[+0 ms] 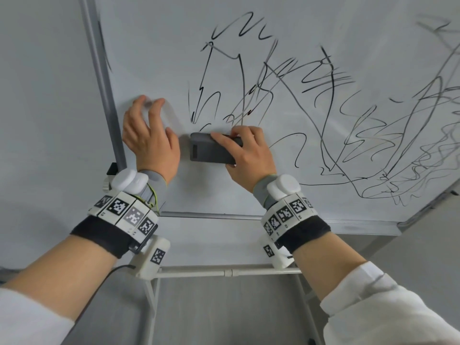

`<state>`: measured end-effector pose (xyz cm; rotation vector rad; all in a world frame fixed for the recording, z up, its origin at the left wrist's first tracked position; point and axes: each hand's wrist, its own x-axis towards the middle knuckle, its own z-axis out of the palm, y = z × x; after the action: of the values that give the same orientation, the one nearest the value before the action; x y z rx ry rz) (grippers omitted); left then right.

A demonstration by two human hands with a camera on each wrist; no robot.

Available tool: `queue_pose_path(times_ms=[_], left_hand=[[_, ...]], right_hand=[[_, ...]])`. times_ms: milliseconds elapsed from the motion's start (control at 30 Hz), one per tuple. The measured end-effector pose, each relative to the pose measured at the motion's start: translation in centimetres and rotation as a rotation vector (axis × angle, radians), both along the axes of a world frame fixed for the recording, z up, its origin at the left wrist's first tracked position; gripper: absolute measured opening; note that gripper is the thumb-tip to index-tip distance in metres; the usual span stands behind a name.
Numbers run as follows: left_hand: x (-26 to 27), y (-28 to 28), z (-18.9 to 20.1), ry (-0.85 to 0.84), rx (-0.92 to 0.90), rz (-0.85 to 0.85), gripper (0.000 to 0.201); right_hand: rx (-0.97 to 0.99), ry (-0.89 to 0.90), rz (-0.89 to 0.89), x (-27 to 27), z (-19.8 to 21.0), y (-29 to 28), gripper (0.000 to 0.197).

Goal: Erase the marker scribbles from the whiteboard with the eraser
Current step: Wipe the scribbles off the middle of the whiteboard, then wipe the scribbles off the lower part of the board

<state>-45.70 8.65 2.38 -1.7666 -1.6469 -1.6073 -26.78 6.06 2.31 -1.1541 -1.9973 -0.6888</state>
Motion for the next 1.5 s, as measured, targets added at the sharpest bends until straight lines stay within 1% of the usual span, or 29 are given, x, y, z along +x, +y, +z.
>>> queue_pose_path(times_ms=[133, 200, 300, 433, 500, 567, 667, 767, 1000, 1100, 1233, 1300, 1367, 1500], left_hand=[[-0.5, 0.3, 0.5, 0.021, 0.017, -0.004, 0.055], [-0.5, 0.5, 0.9, 0.019, 0.028, -0.004, 0.056], [-0.6, 0.7, 1.4, 0.004, 0.033, -0.007, 0.055], [-0.7, 0.7, 1.6, 0.010, 0.032, 0.000, 0.054], [-0.7, 0.8, 1.7, 0.015, 0.029, 0.001, 0.054], [-0.8, 0.9, 1.9, 0.014, 0.028, -0.003, 0.054], [-0.8, 1.0, 2.0, 0.019, 0.029, -0.009, 0.051], [-0.8, 1.2, 2.0, 0.016, 0.029, -0.015, 0.048], [-0.6, 1.4, 2.2, -0.008, 0.032, -0.029, 0.046], [-0.7, 1.5, 2.2, -0.008, 0.036, -0.036, 0.045], [-0.7, 1.8, 2.2, -0.010, 0.040, -0.041, 0.043], [-0.6, 1.8, 2.3, -0.019, 0.042, -0.040, 0.043], [-0.6, 1.9, 2.4, -0.026, 0.040, -0.037, 0.043], [-0.5, 1.8, 2.7, -0.008, 0.048, -0.029, 0.044]], right_hand=[[0.060, 0.108, -0.034, -0.1, 2.5, 0.4, 0.057], [0.070, 0.140, -0.041, -0.2, 3.1, 0.6, 0.057], [0.065, 0.106, -0.024, -0.4, 2.3, 0.6, 0.058], [0.015, -0.018, 0.008, -0.4, -0.1, 0.4, 0.055], [-0.007, -0.047, 0.010, -0.4, 0.0, 0.4, 0.056], [-0.002, -0.028, -0.004, -0.5, 0.9, 0.5, 0.056], [0.033, 0.060, -0.033, -0.7, 2.7, 0.9, 0.059], [0.062, 0.088, -0.057, -0.9, 3.3, 1.3, 0.060], [0.000, -0.026, -0.007, -1.0, 0.8, 1.1, 0.056], [0.021, -0.037, -0.008, -0.7, 1.5, 1.2, 0.057], [0.121, 0.073, -0.027, -0.8, 4.1, 1.7, 0.055], [0.152, 0.076, -0.027, -1.0, 4.9, 1.9, 0.056], [0.149, 0.042, -0.010, -1.2, 4.6, 2.0, 0.055], [0.082, -0.037, 0.024, -1.4, 2.9, 1.7, 0.053]])
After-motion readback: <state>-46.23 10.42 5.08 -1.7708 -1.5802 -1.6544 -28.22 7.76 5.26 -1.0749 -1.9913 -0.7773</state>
